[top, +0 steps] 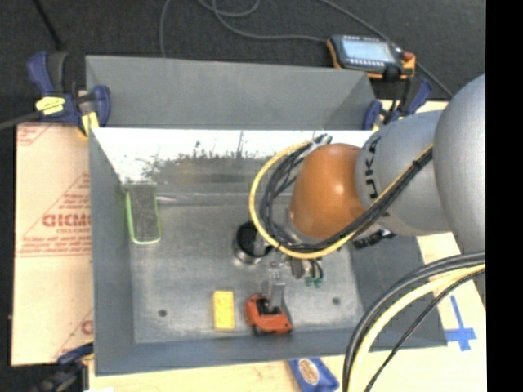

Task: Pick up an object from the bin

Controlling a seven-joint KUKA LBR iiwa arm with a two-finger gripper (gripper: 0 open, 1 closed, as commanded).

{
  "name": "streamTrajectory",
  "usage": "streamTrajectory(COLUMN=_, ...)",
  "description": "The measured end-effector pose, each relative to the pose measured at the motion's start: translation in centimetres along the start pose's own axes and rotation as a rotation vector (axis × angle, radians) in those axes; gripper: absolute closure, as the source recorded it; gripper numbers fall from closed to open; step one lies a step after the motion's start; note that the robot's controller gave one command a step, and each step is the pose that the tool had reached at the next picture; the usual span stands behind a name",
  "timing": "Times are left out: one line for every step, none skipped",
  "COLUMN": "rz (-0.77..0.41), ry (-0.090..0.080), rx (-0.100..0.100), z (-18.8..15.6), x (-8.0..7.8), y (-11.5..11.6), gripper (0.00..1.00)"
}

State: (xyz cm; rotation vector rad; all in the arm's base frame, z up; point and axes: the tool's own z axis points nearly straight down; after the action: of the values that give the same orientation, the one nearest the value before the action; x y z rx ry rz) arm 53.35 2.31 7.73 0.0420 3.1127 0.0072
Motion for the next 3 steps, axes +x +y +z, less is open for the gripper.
streamTrajectory(rz=0.004, ry=-0.006, rx=0.0, z=-0.2, x=-0.2, y=-0.1, gripper=1.0)
streamTrajectory(rz=0.005, ry=-0.006, rx=0.0, z=-0.2, x=-0.2, y=-0.1, gripper=1.0)
streamTrajectory(rz=0.049, ry=0.024, rx=0.003, z=-2.9, x=-2.0, y=-2.0, gripper=1.0)
